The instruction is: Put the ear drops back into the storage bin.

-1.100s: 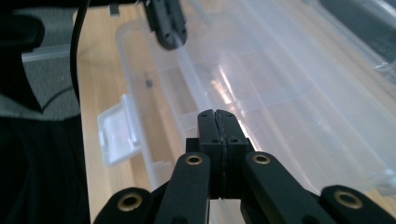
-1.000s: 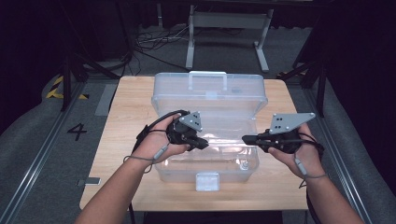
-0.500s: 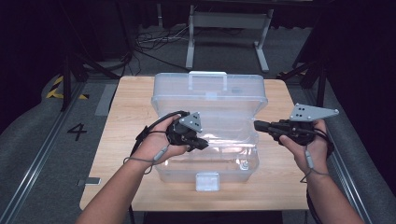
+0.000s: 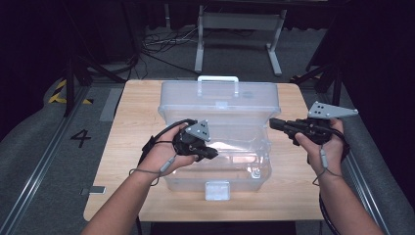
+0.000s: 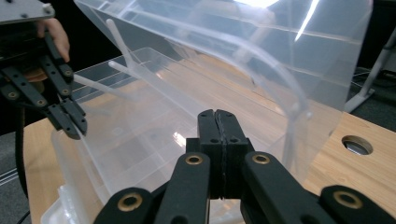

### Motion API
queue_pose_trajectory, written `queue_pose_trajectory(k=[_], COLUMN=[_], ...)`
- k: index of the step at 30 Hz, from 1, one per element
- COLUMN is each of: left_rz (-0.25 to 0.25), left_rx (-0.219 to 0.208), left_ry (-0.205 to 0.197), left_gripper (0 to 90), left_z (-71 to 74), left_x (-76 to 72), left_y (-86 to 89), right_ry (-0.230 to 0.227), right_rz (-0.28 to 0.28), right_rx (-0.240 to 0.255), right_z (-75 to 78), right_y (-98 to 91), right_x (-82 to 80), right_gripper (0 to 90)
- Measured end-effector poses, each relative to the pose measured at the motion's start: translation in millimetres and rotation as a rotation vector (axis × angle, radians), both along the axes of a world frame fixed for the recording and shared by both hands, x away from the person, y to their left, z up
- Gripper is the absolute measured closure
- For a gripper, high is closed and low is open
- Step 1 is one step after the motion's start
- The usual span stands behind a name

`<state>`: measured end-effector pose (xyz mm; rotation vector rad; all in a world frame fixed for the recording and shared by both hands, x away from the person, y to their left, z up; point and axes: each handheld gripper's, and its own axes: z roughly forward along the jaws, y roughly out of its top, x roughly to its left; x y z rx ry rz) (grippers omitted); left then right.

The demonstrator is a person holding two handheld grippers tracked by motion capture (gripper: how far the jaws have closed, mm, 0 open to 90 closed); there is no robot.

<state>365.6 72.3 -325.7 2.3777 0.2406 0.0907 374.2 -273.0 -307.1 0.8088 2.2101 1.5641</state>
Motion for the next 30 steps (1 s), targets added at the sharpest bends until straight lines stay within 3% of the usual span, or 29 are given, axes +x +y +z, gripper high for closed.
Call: queue_pose_trajectory(k=[12, 18, 21, 26, 30], left_rz=[0.0, 0.011, 0.02, 0.032, 0.052], left_rx=[0.015, 0.013, -0.002, -0.063, -0.151], left_ry=[-0.013, -0.013, -0.01, 0.003, 0.014], left_gripper=[85.9, 85.4, 84.8, 86.9, 88.0], left_z=[-1.2, -0.5, 0.8, 5.4, 14.4], left_x=[-4.1, -5.0, -5.4, -5.8, -4.8], left_y=[-0.6, -0.4, 0.7, 5.0, 16.9], right_ry=[0.021, 0.022, 0.024, 0.025, 0.026], right_rz=[-0.021, -0.023, -0.02, -0.016, -0.013], right_rx=[0.053, 0.056, 0.055, 0.052, 0.05], right_z=[-2.3, -3.0, -2.5, -2.1, -2.0], right_y=[-5.7, -6.2, -6.1, -5.8, -5.2], right_x=[4.5, 4.8, 4.7, 4.2, 2.9], right_gripper=[90.0, 90.0, 90.0, 90.0, 90.0])
